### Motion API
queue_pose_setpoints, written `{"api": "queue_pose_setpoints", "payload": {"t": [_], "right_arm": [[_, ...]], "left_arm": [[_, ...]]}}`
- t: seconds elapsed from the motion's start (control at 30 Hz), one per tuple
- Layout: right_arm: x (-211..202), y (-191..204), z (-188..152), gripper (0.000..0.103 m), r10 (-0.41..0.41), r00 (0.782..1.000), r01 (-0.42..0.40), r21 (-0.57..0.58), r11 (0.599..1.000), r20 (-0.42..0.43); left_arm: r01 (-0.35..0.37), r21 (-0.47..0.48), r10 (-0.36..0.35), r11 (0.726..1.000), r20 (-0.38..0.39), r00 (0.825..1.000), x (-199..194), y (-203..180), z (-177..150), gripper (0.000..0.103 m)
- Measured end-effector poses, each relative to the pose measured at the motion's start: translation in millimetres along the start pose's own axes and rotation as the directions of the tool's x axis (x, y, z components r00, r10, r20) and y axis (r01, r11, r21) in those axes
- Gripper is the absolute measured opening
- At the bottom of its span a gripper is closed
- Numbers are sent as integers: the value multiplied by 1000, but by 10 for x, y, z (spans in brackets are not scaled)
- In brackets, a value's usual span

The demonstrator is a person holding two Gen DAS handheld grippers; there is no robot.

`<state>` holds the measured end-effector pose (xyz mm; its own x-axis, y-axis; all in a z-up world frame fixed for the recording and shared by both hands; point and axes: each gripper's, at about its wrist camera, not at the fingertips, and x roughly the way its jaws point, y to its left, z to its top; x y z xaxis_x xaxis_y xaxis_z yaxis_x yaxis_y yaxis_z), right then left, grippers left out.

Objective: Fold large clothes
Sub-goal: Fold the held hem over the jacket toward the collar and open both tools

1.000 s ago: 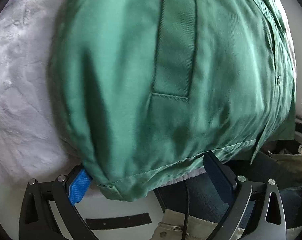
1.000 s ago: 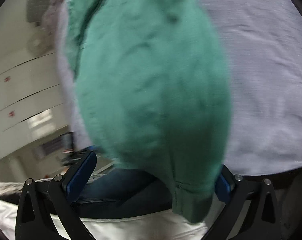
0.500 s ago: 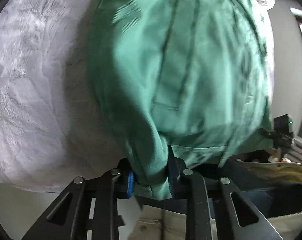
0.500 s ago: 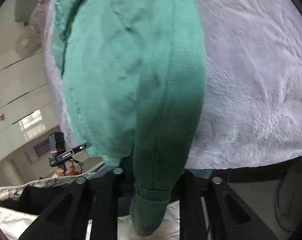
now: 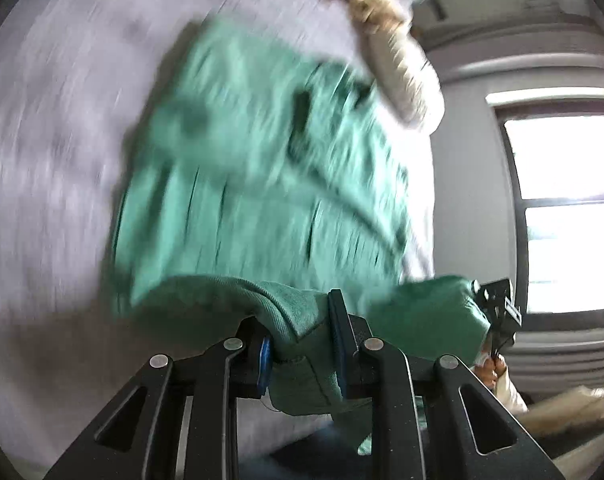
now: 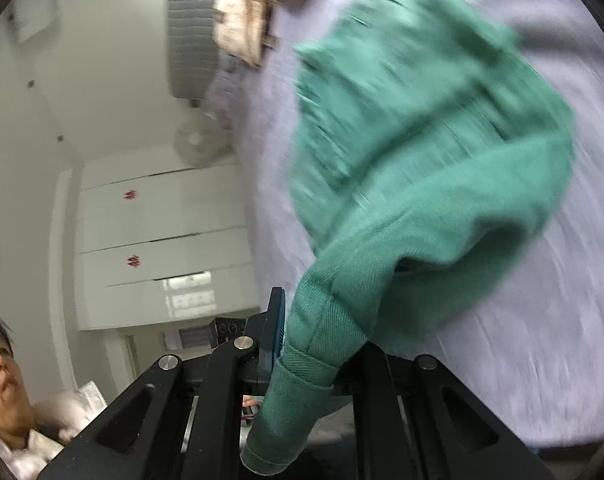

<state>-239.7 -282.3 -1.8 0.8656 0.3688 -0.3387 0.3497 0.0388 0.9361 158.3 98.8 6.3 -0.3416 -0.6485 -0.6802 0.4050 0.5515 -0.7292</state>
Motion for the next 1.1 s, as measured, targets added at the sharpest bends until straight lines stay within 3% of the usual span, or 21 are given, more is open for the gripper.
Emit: {"api": "queue_pose_setpoints", "payload": {"t": [0.2, 0.4, 0.5, 0.6, 0.77, 0.87, 0.93, 0.97, 1.0, 1.07, 1.1], "right_arm": [[178, 193, 885, 14, -1, 992, 6, -39, 999, 124], [349, -159, 1761, 14, -88, 978, 83, 35, 996, 191], [510, -391, 2008, 14, -148, 973, 136, 78, 988, 179], [559, -585, 2104, 16, -145, 972, 126, 106, 986, 186], [577, -807, 2214, 18, -124, 976, 98, 149, 984, 178], [519, -744, 2175, 20, -112, 977, 87, 142, 986, 181], [466, -684, 2166, 35, -111, 975, 88, 124, 988, 195], [433, -630, 2175, 63, -99, 971, 77, 109, 991, 217], [399, -582, 2189, 83, -87, 967, 66, 95, 993, 238], [297, -466, 2194, 84, -65, 961, 50, 63, 997, 269], [241, -405, 2190, 84, -74, 957, 62, 50, 997, 281]], "left_arm": [[-67, 43, 58, 997, 177, 983, 363, -257, 1005, 26], [-168, -7, 165, 986, 223, 961, 929, -50, 1681, 26], [-237, -8, 234, 971, 203, 951, 1265, 67, 1820, 26], [-294, 22, 283, 956, 206, 937, 1396, 98, 1869, 26], [-290, 16, 282, 957, 183, 942, 1418, 161, 1898, 28], [-290, 30, 281, 957, 170, 945, 1347, 93, 1877, 30], [-300, 56, 287, 952, 167, 943, 1262, -9, 1845, 30], [-306, 68, 292, 950, 168, 942, 1215, -64, 1831, 36], [-317, 83, 298, 945, 187, 936, 1154, -125, 1814, 56], [-360, 108, 318, 927, 283, 905, 958, -264, 1764, 76], [-363, 119, 313, 924, 308, 898, 894, -307, 1750, 76]]}}
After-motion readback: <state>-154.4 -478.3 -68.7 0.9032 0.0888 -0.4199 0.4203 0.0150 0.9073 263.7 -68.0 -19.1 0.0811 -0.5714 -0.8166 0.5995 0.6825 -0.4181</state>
